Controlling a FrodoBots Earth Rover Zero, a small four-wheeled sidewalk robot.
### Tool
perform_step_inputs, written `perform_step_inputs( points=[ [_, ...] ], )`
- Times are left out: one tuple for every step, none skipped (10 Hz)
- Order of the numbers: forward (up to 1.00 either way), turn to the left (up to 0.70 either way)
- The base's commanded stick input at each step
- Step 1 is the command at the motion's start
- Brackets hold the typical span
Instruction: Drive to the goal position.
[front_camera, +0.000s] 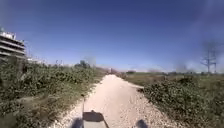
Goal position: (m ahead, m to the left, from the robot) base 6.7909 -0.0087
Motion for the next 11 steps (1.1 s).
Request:
perform_step_inputs(
  points=[
    [0.50, 0.00],
    [0.50, 0.00],
    [0.50, 0.00],
    [0.50, 0.00],
    [0.50, 0.00],
    [0.50, 0.00],
    [0.50, 0.00],
    [0.50, 0.00],
    [0.50, 0.00],
    [0.50, 0.00],
    [0.50, 0.00]
  ],
)
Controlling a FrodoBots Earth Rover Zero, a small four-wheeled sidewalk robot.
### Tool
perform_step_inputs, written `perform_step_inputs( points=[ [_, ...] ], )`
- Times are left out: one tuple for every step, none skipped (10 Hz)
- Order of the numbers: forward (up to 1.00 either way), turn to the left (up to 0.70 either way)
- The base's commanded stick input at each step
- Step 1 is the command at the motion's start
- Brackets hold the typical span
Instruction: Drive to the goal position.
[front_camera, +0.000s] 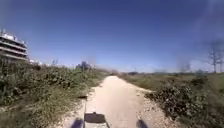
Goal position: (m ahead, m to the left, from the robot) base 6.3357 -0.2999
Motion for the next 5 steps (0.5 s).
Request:
perform_step_inputs(
  points=[
    [0.50, 0.00],
    [0.50, 0.00],
    [0.50, 0.00],
    [0.50, -0.01],
    [0.50, -0.07]
  ],
)
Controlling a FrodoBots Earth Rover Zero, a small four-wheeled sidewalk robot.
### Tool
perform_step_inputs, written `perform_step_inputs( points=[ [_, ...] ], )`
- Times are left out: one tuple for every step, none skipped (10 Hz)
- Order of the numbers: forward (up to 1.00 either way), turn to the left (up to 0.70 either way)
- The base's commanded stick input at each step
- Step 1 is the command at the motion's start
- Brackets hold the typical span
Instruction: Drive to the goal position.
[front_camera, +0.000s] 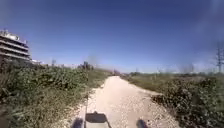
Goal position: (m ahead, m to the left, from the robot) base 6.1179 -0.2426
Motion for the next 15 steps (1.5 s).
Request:
perform_step_inputs(
  points=[
    [0.50, -0.46],
    [0.50, -0.05],
    [0.50, 0.00],
    [0.50, 0.00],
    [0.50, 0.00],
    [0.50, 0.00],
    [0.50, 0.00],
    [0.50, 0.00],
    [0.50, 0.00],
    [0.50, 0.00],
    [0.50, 0.00],
    [0.50, 0.00],
    [0.50, 0.00],
    [0.50, -0.37],
    [0.50, -0.45]
  ],
)
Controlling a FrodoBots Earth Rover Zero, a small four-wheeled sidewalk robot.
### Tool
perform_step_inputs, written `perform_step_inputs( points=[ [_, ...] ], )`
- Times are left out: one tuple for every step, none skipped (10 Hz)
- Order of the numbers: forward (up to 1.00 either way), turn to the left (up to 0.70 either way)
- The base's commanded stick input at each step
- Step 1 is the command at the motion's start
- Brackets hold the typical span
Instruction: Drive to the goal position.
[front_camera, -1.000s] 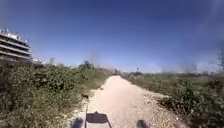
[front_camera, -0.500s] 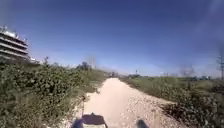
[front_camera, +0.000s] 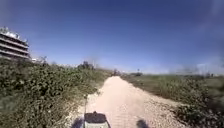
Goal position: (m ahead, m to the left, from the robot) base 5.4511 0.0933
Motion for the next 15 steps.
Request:
perform_step_inputs(
  points=[
    [0.50, -0.50],
    [0.50, -0.50],
    [0.50, 0.00],
    [0.50, 0.00],
    [0.50, 0.00],
    [0.50, 0.00],
    [0.43, 0.00],
    [0.23, 0.00],
    [0.00, 0.00],
    [0.00, 0.00],
    [0.00, 0.00],
    [0.00, 0.00],
    [0.00, 0.00],
    [0.00, 0.00],
    [0.00, 0.00]
  ],
)
